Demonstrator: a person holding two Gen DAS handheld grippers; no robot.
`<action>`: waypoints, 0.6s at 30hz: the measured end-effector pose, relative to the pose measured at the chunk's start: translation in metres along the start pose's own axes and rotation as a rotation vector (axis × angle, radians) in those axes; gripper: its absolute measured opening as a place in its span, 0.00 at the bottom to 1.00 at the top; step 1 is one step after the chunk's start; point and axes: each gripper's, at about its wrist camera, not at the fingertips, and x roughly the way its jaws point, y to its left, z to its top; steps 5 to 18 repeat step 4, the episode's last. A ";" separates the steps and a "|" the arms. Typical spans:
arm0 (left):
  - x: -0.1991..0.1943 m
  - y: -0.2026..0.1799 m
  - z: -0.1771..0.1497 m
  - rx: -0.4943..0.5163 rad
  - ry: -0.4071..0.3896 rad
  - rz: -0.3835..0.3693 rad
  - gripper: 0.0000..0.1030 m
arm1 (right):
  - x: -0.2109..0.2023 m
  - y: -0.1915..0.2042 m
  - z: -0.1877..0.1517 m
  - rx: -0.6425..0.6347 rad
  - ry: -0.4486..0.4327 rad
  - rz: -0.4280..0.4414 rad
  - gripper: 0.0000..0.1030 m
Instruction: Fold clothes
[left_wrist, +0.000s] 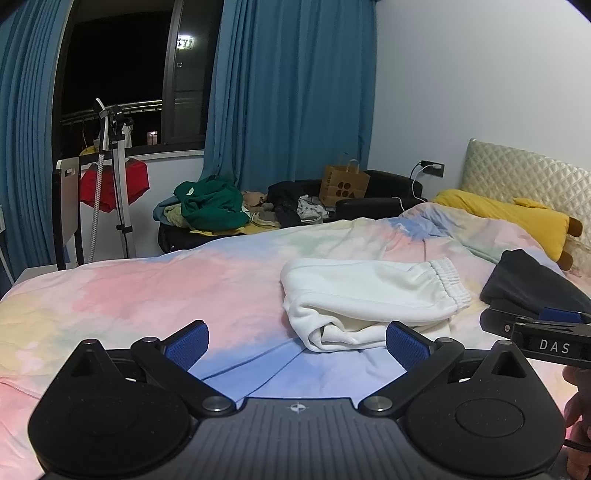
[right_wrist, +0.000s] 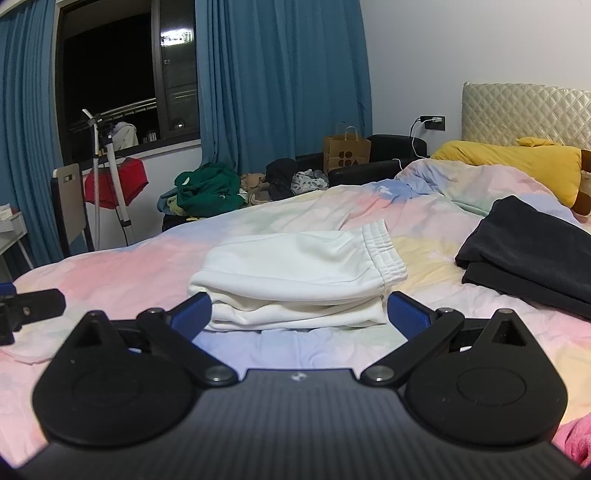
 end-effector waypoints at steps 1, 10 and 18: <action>0.000 0.000 0.000 0.001 0.000 0.000 1.00 | 0.000 0.000 0.000 0.001 0.000 0.000 1.00; -0.001 -0.001 -0.001 0.005 -0.002 0.000 1.00 | 0.001 -0.001 0.001 0.004 0.002 0.001 1.00; -0.001 -0.001 -0.001 0.005 -0.002 0.000 1.00 | 0.001 -0.001 0.001 0.004 0.002 0.001 1.00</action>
